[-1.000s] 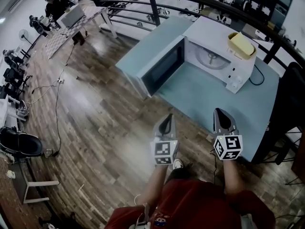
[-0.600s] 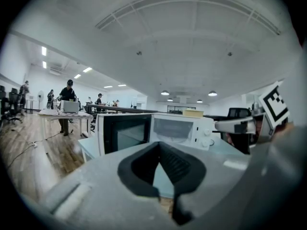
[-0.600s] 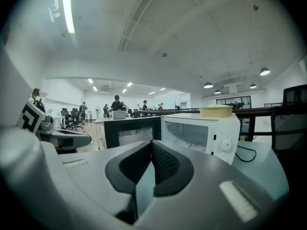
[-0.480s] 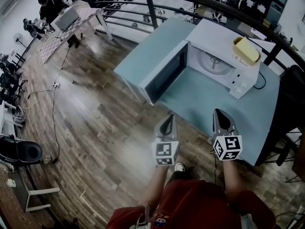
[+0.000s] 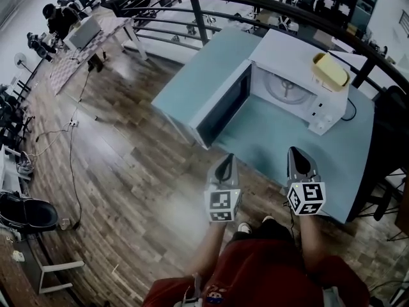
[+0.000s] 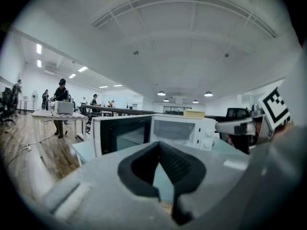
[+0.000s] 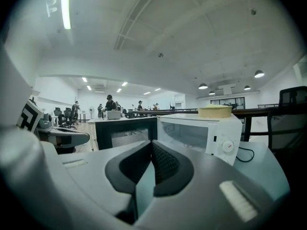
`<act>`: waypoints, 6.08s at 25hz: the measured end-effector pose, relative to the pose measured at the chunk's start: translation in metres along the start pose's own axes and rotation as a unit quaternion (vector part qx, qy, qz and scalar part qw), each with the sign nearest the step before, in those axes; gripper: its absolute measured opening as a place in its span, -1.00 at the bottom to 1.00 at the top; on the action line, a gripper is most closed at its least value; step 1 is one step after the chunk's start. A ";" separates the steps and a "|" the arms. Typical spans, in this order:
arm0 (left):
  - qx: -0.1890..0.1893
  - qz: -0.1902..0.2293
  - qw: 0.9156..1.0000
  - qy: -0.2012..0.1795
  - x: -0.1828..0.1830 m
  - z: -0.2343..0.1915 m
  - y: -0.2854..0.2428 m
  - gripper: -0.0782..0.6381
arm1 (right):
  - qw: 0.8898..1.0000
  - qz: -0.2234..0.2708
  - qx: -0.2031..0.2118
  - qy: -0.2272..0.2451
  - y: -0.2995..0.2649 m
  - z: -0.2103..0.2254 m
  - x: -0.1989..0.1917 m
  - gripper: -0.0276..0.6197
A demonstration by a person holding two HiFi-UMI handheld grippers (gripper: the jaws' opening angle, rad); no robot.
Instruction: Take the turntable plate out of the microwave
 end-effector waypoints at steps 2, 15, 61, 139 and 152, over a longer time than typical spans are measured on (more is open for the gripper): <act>0.000 -0.002 1.000 -0.001 0.000 -0.003 -0.004 -0.79 | 1.000 0.000 -0.001 -0.004 -0.005 0.001 -0.002 -0.91; -0.007 -0.007 1.000 -0.004 0.011 -0.036 -0.092 -0.79 | 1.000 0.000 0.006 -0.018 -0.100 0.030 0.001 -0.91; -0.266 -0.047 0.956 -0.117 0.046 -0.053 -0.393 -0.79 | 0.974 -0.030 -0.214 -0.068 -0.243 0.145 0.003 -0.91; -0.275 -0.156 0.946 -0.069 -0.032 -0.100 -0.387 -0.79 | 0.907 -0.221 -0.010 0.357 -0.396 0.096 -0.101 -0.22; -0.276 -0.153 0.947 -0.066 -0.029 -0.099 -0.384 -0.79 | 0.895 -0.262 0.056 0.356 -0.389 0.093 -0.084 -0.70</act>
Point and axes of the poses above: the fingertips, and each gripper's own axes: y backward along the fingers, z to its right, x out of its top, the point moved 8 cm from there along y, backward along the fingers, and after that the axes turned 10 degrees about -x, right-handed, at the moved point
